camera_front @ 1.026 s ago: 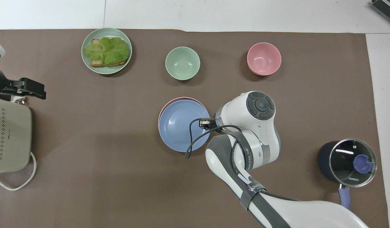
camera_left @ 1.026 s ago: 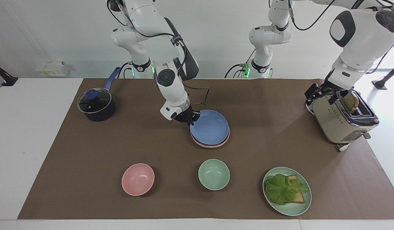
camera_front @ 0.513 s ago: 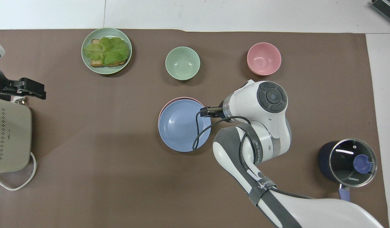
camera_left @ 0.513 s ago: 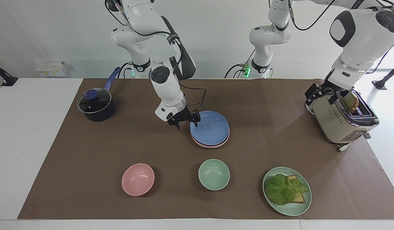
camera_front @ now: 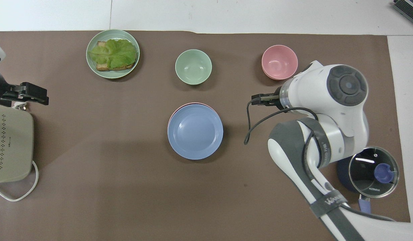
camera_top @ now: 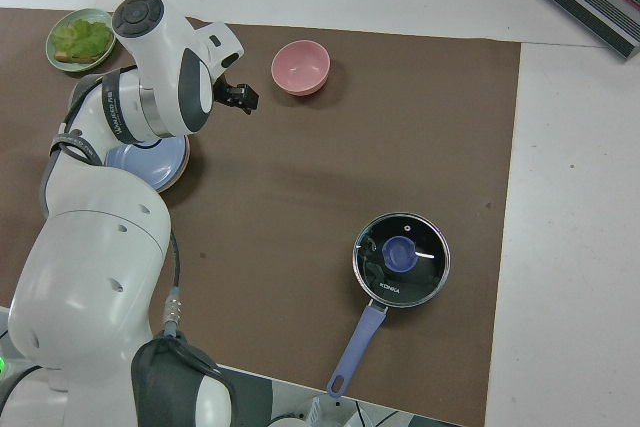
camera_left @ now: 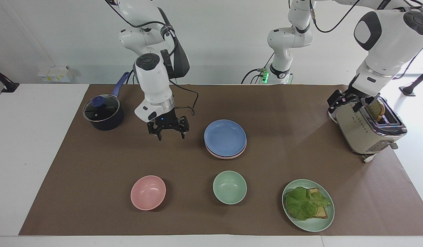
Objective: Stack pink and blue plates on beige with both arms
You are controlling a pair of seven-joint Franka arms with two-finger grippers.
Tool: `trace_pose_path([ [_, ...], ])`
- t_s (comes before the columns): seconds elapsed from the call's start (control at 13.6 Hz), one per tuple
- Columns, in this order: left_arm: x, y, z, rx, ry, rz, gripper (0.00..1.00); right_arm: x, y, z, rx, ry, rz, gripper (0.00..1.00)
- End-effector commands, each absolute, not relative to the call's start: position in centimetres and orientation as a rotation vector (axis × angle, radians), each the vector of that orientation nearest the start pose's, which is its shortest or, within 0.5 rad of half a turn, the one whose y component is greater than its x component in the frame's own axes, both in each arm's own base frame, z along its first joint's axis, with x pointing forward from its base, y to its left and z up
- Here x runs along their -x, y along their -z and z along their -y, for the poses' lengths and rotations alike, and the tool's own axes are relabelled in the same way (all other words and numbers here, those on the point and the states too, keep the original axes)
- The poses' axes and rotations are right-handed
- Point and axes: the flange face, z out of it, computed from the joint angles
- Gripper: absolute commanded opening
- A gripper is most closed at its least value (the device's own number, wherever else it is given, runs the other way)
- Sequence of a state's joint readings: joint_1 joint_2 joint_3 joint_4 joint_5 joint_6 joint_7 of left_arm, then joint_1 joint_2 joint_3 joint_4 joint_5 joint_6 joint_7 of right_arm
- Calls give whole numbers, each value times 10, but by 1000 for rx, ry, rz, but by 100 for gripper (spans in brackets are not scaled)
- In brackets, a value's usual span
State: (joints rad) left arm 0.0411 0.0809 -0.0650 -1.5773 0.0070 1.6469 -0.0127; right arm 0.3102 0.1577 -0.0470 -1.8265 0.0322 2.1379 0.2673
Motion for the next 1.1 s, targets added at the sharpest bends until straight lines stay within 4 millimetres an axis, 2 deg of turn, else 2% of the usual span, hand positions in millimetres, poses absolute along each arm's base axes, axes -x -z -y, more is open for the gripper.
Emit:
trace_pose_path([
  [0.0, -576, -584, 11, 3125, -26, -34, 100, -597, -501, -133, 3107, 176, -65, 100],
  [0.22, -576, -584, 11, 3125, -26, -34, 100, -584, -544, -88, 3119, 204, -152, 100],
  [0.51, -576, -584, 11, 3125, -26, -34, 100, -567, -601, -52, 3122, 194, -219, 100],
  [0.66, -576, -584, 11, 3125, -26, -34, 100, -560, -629, -35, 3138, 142, -163, 100],
  [0.88, -576, -584, 11, 3125, -26, -34, 100, -542, -651, -12, 3149, 76, -131, 100],
  [0.95, -576, -584, 11, 3125, -26, -34, 100, -533, -651, -1, 3140, 70, -161, 100],
  [1.03, -576, -584, 11, 3125, -26, -34, 100, -520, -640, 6, 3132, 26, -173, 100],
])
